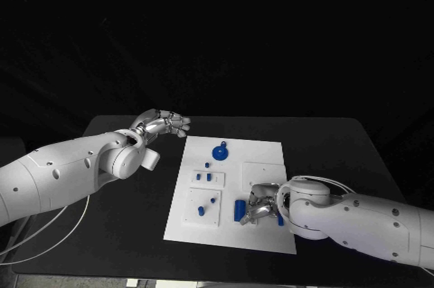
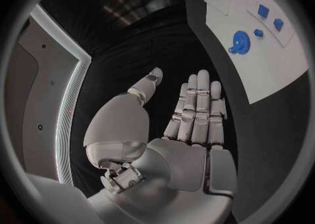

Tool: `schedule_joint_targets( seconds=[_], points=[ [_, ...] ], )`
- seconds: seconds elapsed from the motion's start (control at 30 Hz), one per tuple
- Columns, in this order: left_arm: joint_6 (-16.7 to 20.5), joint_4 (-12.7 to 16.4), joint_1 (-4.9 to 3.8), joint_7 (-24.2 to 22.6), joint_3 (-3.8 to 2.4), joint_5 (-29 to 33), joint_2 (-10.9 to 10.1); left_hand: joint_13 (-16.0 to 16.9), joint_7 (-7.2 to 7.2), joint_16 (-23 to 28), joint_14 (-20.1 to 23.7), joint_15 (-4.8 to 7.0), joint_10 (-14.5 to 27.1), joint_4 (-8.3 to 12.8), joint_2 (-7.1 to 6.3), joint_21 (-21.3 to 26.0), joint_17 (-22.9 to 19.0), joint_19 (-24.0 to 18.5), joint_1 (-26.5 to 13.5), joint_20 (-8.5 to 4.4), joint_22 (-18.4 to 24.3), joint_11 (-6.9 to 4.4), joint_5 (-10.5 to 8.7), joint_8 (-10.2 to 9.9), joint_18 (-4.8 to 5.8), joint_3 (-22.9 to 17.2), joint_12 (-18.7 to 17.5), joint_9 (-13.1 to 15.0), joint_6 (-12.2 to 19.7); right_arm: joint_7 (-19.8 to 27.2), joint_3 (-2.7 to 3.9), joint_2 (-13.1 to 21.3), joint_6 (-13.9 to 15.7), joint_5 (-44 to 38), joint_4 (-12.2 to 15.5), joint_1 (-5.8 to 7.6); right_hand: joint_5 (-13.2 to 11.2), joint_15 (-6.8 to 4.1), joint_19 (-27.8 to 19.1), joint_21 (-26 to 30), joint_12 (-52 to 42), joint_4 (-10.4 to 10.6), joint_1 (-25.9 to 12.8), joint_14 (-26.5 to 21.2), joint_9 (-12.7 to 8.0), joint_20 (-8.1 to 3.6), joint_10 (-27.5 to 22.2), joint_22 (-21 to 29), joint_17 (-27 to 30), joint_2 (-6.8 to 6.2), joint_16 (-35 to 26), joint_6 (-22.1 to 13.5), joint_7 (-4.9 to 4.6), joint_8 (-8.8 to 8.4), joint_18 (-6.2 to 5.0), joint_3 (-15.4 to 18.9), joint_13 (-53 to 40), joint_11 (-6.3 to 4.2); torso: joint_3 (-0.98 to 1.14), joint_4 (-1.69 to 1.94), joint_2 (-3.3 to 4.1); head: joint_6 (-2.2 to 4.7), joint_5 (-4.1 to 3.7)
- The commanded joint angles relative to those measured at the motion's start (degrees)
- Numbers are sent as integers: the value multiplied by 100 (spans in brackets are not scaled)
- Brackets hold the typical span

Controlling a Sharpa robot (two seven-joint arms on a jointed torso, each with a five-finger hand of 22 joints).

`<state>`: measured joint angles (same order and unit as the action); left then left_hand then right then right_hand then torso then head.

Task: Assemble the parts on the task board

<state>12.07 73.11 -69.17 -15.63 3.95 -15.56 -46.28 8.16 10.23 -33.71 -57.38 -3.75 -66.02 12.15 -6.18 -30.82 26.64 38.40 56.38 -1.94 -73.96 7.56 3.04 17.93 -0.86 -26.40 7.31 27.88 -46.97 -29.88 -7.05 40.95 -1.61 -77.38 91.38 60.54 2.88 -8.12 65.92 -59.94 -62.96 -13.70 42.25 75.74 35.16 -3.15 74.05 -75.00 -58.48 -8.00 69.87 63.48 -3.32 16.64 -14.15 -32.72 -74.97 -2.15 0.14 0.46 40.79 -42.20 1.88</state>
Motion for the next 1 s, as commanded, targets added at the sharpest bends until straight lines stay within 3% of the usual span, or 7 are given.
schedule_joint_targets(
  seconds=[0.03, 0.3, 0.43, 0.6, 0.73, 0.9, 1.0],
  points=[
    [-93, 2, -4, -7, -3, 22, 12, 8, -27, 28, -9, -12, -11, -29, 20, 40, 8, 42, -10, 12, -7, -31, -1, 10, 10, 6, -12, -5, -7, -44, -4, -1, -1, -64, -10, -13, -6, -57, -5, 22, 29, -30, 17, -36, 0, -44, 74, -62, 8, 60, 9, -23, -18, -18, -85, 43, -90, -70, 3, -3, 2, -3, 1],
    [-94, 2, -4, -6, -3, 20, 12, 8, -28, 31, -10, -12, -12, -28, 20, 41, 12, 43, -8, 12, -9, -32, -1, 11, 10, 7, -12, -5, -9, -56, -4, 12, -35, -40, -12, -14, -6, -59, -9, 48, 40, 121, -229, -39, 5, -35, 72, -49, 16, 270, 5, -22, -16, -29, -85, 143, -88, -71, 4, -4, -1, -4, -5],
    [-95, -1, -4, -7, -3, 20, 12, 8, -28, 32, -11, -12, -12, -27, 18, 42, 13, 43, -7, 12, -10, -32, -1, 11, 10, 7, -12, -5, -9, -17, -4, 25, -10, 90, -14, -14, -6, -61, -16, 47, 67, 47, -175, -41, 6, -47, 51, -56, 17, 155, 8, -34, -16, -39, -85, 142, -78, -72, 3, -5, 0, 1, -15],
    [-96, -3, -4, -8, -3, 20, 14, 8, -28, 34, -11, -13, -12, -29, 17, 43, 16, 43, -9, 13, -11, -32, -1, 11, 11, 9, -12, -5, -9, 91, -4, 82, 84, 247, 20, -14, 2, -53, -15, 68, 156, 148, -248, -43, -1, -48, -14, -46, 27, -203, -2, -67, -30, -68, -85, 119, -38, -59, 3, -4, 0, 3, -17],
    [-96, -5, -4, -7, -3, 20, 9, 8, -28, 35, -11, -13, -12, -29, 17, 44, 17, 43, -10, 13, -12, -32, -1, 11, 11, 10, -12, -5, -9, 185, -3, 193, 258, 702, 104, -14, 13, -44, -34, 85, 204, 173, -342, -53, -1, -45, -65, -44, 34, -291, -15, -98, -40, -86, -85, 200, -22, -49, 5, -1, 2, 10, -27],
    [-100, -8, -4, -7, -3, 20, 6, 8, -28, 37, -12, -13, -13, -31, 17, 45, 19, 43, -12, 13, -13, -31, -1, 12, 11, 11, -12, -5, -10, 369, 9, 408, 559, 1166, 237, -12, 50, -32, -92, 131, 286, -83, -438, -73, 13, -50, -180, -47, 49, -99, -48, -163, -58, -122, -85, 513, 3, -33, 4, -7, -2, 21, -33],
    [-101, -9, -4, -6, -2, 20, 10, 9, -28, 38, -12, -13, -14, -32, 18, 46, 21, 44, -13, 13, -14, -32, -1, 12, 11, 12, -12, -5, -10, 435, 77, 564, 681, 1963, 285, 3, 73, -5, -87, 147, 249, -191, -401, -71, 18, -61, -201, -42, 51, -25, -56, -333, -103, -197, -85, 571, -23, 7, 3, -6, -2, 28, -32]
  ],
)
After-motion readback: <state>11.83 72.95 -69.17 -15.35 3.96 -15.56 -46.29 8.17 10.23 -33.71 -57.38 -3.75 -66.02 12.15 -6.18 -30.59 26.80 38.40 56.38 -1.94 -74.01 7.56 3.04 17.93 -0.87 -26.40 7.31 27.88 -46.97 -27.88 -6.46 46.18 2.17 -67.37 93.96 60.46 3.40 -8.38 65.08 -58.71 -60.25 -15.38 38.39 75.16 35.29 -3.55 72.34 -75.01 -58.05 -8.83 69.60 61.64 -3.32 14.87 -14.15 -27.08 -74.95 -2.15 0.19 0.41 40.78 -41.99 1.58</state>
